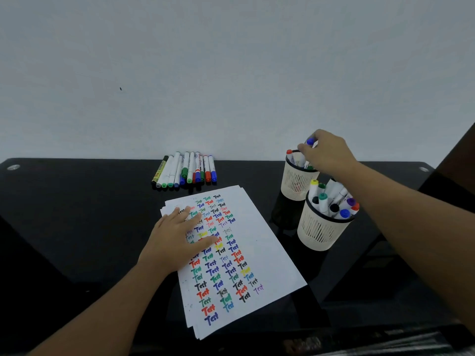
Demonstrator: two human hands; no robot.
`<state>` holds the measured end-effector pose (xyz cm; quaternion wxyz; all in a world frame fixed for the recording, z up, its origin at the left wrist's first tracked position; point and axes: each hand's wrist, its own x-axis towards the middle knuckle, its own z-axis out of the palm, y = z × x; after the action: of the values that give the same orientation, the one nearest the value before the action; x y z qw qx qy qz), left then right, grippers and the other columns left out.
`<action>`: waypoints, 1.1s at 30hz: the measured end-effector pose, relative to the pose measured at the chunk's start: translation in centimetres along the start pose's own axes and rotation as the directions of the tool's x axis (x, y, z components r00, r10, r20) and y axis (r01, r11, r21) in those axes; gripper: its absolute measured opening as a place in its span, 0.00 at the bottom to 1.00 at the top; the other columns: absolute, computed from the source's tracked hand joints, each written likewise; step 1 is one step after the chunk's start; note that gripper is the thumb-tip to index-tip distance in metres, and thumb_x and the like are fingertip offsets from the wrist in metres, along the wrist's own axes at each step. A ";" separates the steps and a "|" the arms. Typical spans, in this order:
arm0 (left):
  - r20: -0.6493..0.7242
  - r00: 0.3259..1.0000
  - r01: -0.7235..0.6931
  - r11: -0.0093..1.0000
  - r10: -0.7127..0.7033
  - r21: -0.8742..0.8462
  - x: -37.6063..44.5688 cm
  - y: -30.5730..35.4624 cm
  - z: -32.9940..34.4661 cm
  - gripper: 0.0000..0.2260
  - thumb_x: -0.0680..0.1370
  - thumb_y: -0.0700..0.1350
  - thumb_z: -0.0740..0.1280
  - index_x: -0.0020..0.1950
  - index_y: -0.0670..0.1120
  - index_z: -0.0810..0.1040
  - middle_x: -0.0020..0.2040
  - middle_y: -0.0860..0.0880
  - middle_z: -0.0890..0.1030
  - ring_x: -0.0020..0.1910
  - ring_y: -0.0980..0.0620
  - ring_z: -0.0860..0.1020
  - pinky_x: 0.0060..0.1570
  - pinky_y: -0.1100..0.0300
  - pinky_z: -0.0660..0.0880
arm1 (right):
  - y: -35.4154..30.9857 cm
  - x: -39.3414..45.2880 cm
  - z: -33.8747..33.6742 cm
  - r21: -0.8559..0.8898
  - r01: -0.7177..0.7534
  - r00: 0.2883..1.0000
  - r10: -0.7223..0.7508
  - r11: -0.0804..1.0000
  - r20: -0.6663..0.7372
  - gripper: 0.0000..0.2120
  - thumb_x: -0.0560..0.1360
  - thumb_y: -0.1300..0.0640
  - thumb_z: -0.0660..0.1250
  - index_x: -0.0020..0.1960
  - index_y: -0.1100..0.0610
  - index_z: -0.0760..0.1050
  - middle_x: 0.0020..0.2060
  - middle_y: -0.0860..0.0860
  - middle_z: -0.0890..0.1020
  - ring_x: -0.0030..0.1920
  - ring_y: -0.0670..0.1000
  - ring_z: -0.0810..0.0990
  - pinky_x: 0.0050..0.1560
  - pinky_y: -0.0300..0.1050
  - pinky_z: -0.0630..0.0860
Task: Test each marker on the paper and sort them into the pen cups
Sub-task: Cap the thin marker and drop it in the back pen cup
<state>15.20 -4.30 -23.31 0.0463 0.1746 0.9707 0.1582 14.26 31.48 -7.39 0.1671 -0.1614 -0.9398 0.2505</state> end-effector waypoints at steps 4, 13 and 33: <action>-0.006 1.000 0.000 1.000 0.000 -0.005 0.1 -0.1 0.1 0.44 0.69 0.81 0.54 0.81 0.60 0.60 0.83 0.55 0.53 0.82 0.53 0.48 0.80 0.48 0.46 | -0.1 0.3 0.2 -0.015 0.007 1.000 -0.007 1.000 -0.008 0.14 0.81 0.44 0.67 0.59 0.53 0.75 0.54 0.52 0.79 0.53 0.53 0.78 0.46 0.48 0.73; -0.036 0.998 0.042 0.994 -0.046 -0.103 -0.2 0.0 -0.1 0.44 0.69 0.79 0.59 0.80 0.58 0.63 0.82 0.53 0.57 0.82 0.51 0.51 0.80 0.48 0.49 | -4.1 -1.4 1.1 -0.021 0.172 0.985 -0.173 0.985 -0.018 0.08 0.81 0.45 0.65 0.55 0.49 0.75 0.41 0.48 0.84 0.47 0.52 0.82 0.48 0.51 0.79; -0.098 0.995 0.019 0.991 -0.033 -0.135 0.1 -0.2 0.1 0.48 0.64 0.81 0.56 0.78 0.55 0.69 0.81 0.50 0.61 0.81 0.51 0.54 0.80 0.47 0.51 | -8.8 0.2 19.5 -0.260 0.411 0.843 -0.256 0.874 0.474 0.24 0.85 0.53 0.57 0.80 0.40 0.63 0.70 0.56 0.72 0.61 0.58 0.76 0.60 0.57 0.78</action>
<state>15.10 -4.38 -23.48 0.0114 0.1502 0.9613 0.2308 4.45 16.24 -18.70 -0.0316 0.0386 -0.9960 0.0738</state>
